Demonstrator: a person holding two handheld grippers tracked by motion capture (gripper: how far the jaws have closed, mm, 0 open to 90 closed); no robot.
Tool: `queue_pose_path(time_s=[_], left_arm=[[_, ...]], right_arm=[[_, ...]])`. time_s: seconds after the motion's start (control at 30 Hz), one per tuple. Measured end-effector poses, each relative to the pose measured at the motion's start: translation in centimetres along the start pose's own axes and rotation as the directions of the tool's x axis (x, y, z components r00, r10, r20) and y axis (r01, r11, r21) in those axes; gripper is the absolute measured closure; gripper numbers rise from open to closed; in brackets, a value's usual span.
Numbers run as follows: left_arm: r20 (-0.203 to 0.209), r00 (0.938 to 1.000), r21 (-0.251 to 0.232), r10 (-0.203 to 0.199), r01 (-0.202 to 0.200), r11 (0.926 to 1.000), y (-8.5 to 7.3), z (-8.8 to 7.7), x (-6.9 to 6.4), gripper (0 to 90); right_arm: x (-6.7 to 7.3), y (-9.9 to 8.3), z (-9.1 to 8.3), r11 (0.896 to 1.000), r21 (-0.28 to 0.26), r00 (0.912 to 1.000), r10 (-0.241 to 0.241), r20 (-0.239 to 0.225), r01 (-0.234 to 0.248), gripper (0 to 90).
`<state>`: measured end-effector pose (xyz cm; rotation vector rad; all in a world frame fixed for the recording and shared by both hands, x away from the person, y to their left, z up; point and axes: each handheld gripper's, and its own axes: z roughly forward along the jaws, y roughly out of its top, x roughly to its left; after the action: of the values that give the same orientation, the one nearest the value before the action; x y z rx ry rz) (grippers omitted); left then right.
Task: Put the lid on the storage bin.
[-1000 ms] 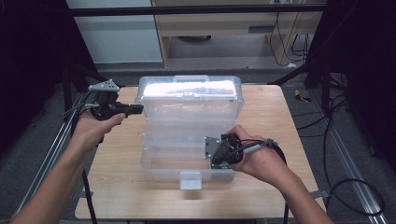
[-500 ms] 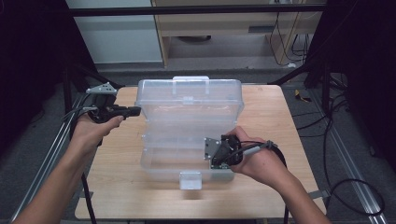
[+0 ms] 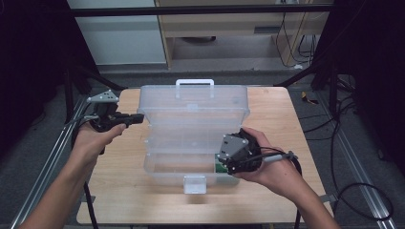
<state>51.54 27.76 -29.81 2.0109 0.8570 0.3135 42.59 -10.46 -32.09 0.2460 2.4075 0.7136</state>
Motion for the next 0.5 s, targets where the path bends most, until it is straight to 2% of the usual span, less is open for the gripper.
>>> queue_pose_path(time_s=[0.17,0.23,0.37,0.47,0.5], left_arm=[[-0.003,1.0000,0.006,0.004,-0.004,1.0000,-0.6,0.0,-0.2,89.7],[0.001,1.0000,0.005,0.003,-0.003,1.0000,-0.9,0.0,-0.2,89.7],[0.004,1.0000,0.005,-0.002,0.001,1.0000,-1.3,-0.1,-0.2,89.7],[0.006,1.0000,0.007,-0.001,0.001,1.0000,-1.5,-0.2,-0.3,89.7],[0.007,1.0000,0.006,0.000,0.000,1.0000,-1.6,-0.3,-0.4,89.6]], right_arm=[[0.0,-1.4,-1.3,0.994,-0.015,0.9943,0.106,0.015,-0.106,19.4],[-0.1,-2.4,-1.6,0.988,-0.019,0.9871,0.156,0.038,-0.155,17.8],[-0.7,-4.9,-2.2,0.960,-0.028,0.9589,0.279,0.054,-0.277,16.9],[-1.2,-6.5,-2.5,0.943,-0.014,0.9403,0.331,0.078,-0.331,16.2],[-1.5,-7.3,-2.5,0.932,-0.007,0.9286,0.361,0.088,-0.361,15.5]])
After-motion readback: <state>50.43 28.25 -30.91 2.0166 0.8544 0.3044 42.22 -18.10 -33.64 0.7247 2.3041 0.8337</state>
